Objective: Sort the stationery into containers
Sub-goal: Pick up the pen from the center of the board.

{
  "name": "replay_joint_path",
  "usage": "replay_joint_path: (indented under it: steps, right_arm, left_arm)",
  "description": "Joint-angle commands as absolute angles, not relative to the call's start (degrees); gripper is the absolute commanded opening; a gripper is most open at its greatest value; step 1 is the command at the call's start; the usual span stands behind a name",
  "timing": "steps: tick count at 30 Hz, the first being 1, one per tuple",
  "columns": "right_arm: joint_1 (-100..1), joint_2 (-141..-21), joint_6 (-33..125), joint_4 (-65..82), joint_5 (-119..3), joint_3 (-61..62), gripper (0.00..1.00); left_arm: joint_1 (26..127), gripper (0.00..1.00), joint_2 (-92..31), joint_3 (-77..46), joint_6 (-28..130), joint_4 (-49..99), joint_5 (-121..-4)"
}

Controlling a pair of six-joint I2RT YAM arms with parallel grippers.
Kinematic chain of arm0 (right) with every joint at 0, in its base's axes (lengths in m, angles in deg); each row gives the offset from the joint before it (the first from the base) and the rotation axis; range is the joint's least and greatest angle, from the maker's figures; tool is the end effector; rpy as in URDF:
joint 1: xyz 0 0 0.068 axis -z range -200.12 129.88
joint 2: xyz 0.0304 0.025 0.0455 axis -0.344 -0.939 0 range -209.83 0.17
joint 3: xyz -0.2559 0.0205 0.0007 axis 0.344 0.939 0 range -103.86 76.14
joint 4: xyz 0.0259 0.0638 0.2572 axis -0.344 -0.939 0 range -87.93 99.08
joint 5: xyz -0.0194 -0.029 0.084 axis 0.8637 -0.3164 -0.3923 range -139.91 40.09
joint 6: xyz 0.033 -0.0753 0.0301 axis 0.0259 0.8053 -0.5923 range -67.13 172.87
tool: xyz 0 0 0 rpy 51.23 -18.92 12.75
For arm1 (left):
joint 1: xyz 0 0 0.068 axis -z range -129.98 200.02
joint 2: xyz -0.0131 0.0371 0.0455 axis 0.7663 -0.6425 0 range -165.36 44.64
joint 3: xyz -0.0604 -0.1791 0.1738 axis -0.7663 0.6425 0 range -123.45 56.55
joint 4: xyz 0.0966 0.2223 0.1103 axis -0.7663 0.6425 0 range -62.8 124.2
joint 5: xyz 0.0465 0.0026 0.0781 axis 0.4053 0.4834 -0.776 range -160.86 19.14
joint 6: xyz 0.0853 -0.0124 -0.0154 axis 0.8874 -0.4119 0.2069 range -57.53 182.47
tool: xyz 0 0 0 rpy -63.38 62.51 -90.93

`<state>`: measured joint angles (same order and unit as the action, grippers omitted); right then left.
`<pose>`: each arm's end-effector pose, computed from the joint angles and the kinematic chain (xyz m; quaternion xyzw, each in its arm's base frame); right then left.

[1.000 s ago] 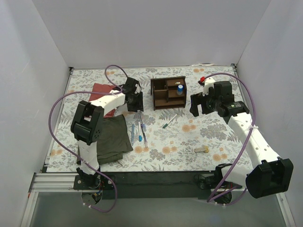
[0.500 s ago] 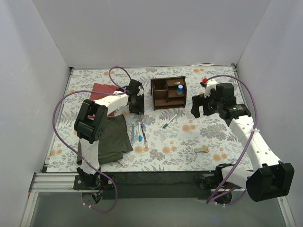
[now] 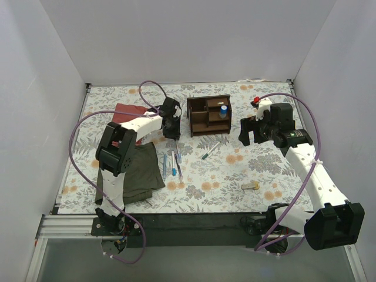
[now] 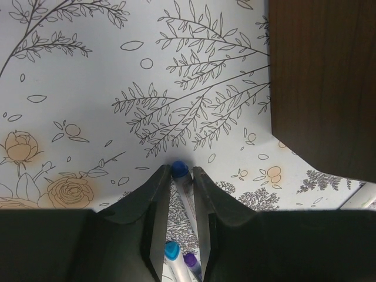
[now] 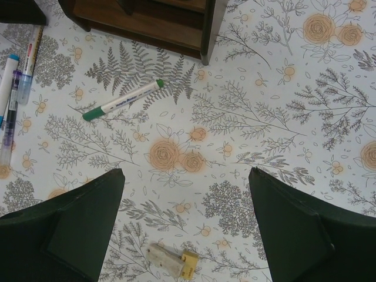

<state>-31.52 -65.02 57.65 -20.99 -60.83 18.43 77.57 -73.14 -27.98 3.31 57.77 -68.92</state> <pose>0.2824 0.0720 0.2735 -0.1673 0.8781 0.1106 0.4343 0.3926 -0.2078 0.1093 -0.2616 0.9381 -0.1674 0.1533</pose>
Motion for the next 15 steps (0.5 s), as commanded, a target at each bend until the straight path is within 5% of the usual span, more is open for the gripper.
replay_joint_path:
  steps: [1,12,15]
  right_arm:
    - [-30.8,-64.3,58.2,-20.0,-62.1,18.3,0.96]
    - [-30.1,-63.2,59.0,-20.4,-62.7,18.8,0.96]
    - [-29.8,-63.6,59.0,-20.3,-62.8,18.4,0.96]
  left_arm:
    - [78.5,0.22,-74.4,-29.6,5.7,59.7,-72.0]
    - [81.0,0.24,-73.6,-26.5,7.4,60.7,-74.7]
    - [81.0,0.15,-73.2,-25.9,7.5,60.8,-74.7]
